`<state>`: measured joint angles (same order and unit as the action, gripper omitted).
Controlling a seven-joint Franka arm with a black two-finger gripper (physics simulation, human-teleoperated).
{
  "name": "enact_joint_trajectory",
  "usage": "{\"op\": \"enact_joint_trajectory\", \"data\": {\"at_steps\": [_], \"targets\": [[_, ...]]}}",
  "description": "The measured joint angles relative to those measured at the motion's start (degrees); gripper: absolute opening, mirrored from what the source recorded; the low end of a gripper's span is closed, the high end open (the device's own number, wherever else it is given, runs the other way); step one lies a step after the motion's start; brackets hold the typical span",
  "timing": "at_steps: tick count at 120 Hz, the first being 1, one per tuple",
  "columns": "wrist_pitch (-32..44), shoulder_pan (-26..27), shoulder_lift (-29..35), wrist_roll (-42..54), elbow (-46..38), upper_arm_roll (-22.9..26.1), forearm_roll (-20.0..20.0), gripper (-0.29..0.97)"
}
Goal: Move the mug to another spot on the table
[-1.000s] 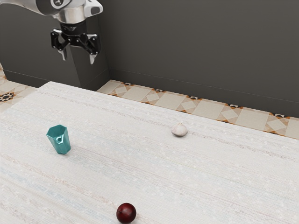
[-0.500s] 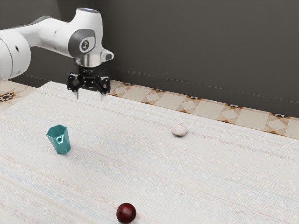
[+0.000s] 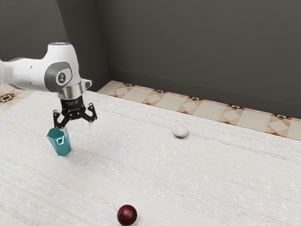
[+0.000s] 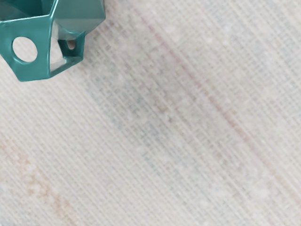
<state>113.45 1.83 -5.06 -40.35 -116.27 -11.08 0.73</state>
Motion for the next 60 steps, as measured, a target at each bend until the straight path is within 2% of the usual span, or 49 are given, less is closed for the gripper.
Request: {"op": "enact_joint_trajectory", "data": {"at_steps": [28,60], "targets": [[4.84,-0.53,-0.47,-4.42,-4.72,-5.02,-0.33,0.68],[13.38,-1.31,-7.14,-7.40,-4.69,-7.32,0.46,0.68]]}}
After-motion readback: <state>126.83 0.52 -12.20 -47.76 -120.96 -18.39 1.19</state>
